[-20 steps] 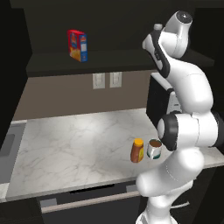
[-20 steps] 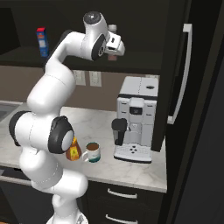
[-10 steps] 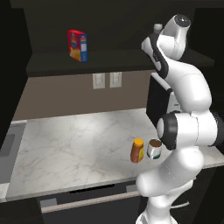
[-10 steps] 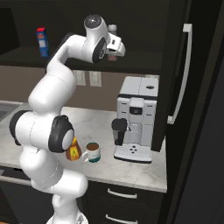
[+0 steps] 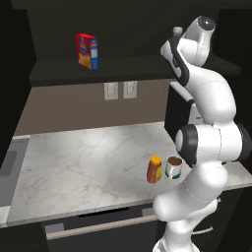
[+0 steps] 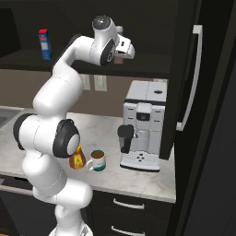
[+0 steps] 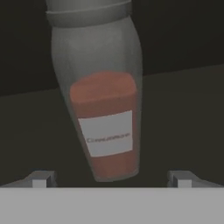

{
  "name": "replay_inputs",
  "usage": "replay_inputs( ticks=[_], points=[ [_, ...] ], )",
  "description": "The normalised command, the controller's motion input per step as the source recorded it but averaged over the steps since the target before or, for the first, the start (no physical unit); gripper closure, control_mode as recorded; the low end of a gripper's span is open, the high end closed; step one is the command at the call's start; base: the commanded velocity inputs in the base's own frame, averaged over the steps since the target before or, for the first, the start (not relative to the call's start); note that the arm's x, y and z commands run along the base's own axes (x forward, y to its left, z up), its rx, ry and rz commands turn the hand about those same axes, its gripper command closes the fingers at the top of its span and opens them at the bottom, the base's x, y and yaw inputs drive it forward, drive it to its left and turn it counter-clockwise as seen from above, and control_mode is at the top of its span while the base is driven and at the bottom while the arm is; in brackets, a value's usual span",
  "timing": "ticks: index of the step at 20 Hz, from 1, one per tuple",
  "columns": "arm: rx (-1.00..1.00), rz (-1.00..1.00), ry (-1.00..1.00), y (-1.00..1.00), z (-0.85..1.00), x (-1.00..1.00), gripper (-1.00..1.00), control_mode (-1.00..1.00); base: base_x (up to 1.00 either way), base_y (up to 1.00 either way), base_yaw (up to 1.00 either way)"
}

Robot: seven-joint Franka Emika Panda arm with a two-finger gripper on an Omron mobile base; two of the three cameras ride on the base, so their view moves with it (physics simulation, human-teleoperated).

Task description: Pick the cinnamon and honey bottle from the cabinet and place them next to the mug.

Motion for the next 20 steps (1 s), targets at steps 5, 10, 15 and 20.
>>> replay_inputs(
  ticks=[5,10,15,20],
  points=[
    [0.00,0.00,0.00,-0.01,0.01,0.08,-1.00,-1.00,0.00,0.00,0.00],
    [0.00,0.00,0.00,0.00,0.00,0.18,-1.00,-1.00,0.00,0.00,0.00],
    [0.00,0.00,0.00,0.00,0.00,0.18,-1.00,-1.00,0.00,0.00,0.00],
    [0.00,0.00,0.00,0.00,0.00,0.18,-1.00,-1.00,0.00,0.00,0.00]
  ],
)
